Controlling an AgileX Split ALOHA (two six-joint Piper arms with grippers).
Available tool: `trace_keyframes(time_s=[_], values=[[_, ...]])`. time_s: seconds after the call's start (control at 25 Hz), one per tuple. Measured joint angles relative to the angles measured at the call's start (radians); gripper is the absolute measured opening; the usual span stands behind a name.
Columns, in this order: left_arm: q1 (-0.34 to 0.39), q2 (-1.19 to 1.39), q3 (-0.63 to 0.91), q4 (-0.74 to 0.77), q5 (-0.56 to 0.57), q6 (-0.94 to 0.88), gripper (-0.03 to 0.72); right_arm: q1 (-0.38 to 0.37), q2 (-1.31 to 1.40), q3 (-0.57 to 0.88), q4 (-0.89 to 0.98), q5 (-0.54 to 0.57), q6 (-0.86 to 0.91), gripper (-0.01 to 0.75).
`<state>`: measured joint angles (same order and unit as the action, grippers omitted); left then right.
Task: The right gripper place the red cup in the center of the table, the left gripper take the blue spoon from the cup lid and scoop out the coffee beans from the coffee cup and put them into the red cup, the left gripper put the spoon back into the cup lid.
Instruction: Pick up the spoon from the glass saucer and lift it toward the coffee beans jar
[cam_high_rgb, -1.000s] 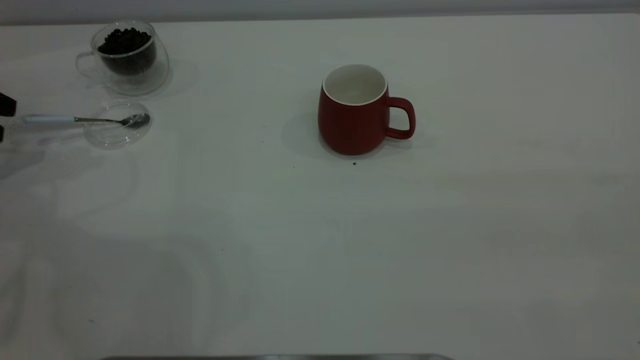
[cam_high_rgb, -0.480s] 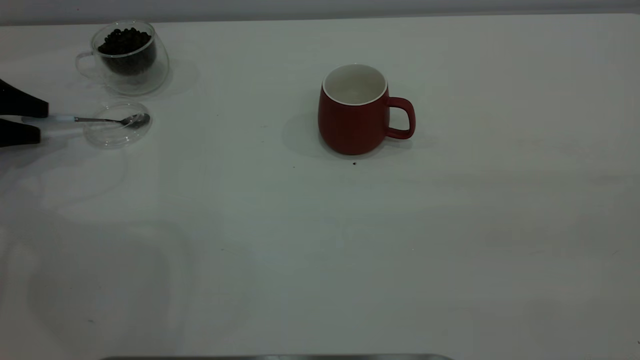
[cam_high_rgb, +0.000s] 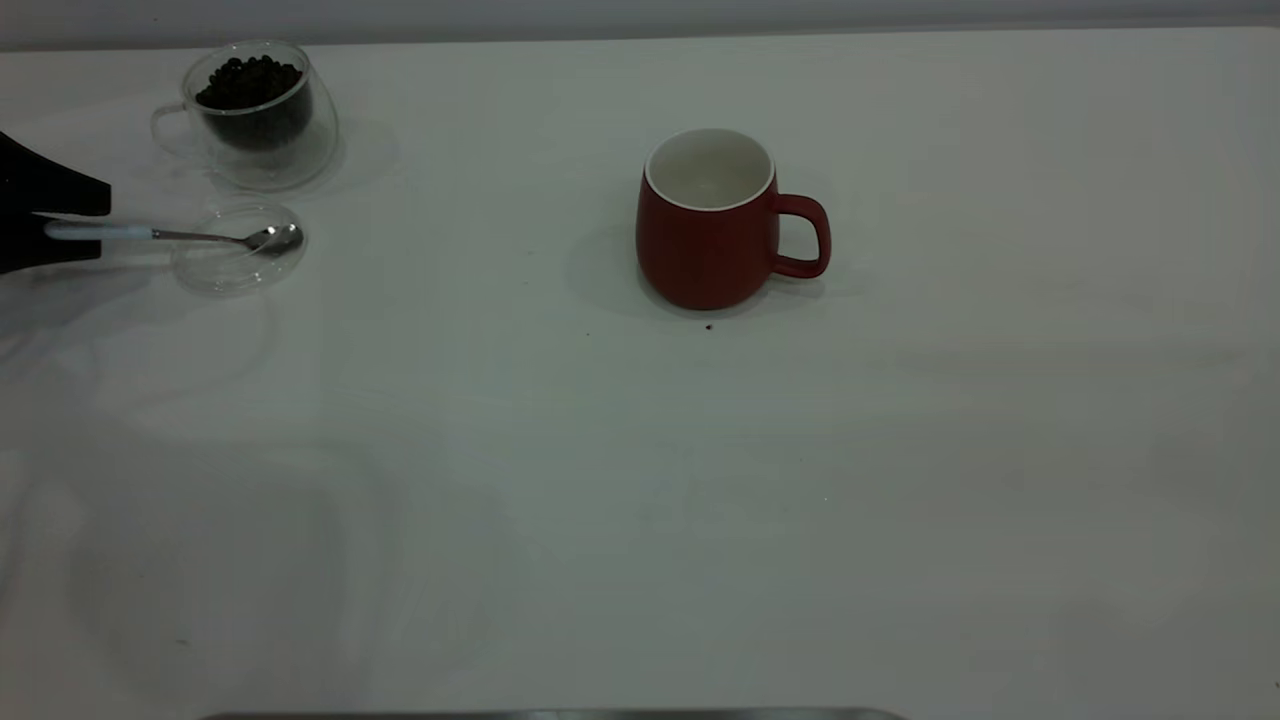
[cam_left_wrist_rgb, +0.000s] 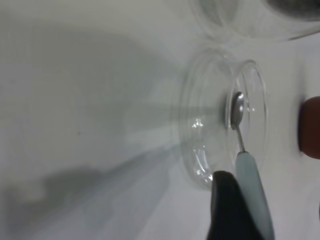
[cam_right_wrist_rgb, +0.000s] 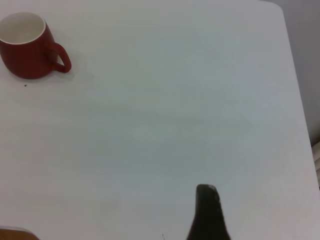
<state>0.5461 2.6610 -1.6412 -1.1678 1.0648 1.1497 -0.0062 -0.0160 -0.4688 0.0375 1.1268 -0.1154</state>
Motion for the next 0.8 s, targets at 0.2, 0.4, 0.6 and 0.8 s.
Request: trace_keyframes(time_s=[0.2,0.4,0.6,0.8], values=[[0.000,0.000,-0.002,0.000,0.027,-0.001,0.356,0.000,0.000,0.000,0.000,0.000,0.000,0.590],[0.000,0.000,-0.002,-0.001,0.038,-0.001,0.197,0.000,0.000,0.000,0.000,0.000,0.000,0.590],[0.000,0.000,-0.002,-0.001,0.052,-0.001,0.124,0.000,0.000,0.000,0.000,0.000,0.000,0.590],[0.006,-0.001,-0.002,0.001,0.076,-0.009,0.124,0.000,0.000,0.000,0.000,0.000,0.000,0.590]])
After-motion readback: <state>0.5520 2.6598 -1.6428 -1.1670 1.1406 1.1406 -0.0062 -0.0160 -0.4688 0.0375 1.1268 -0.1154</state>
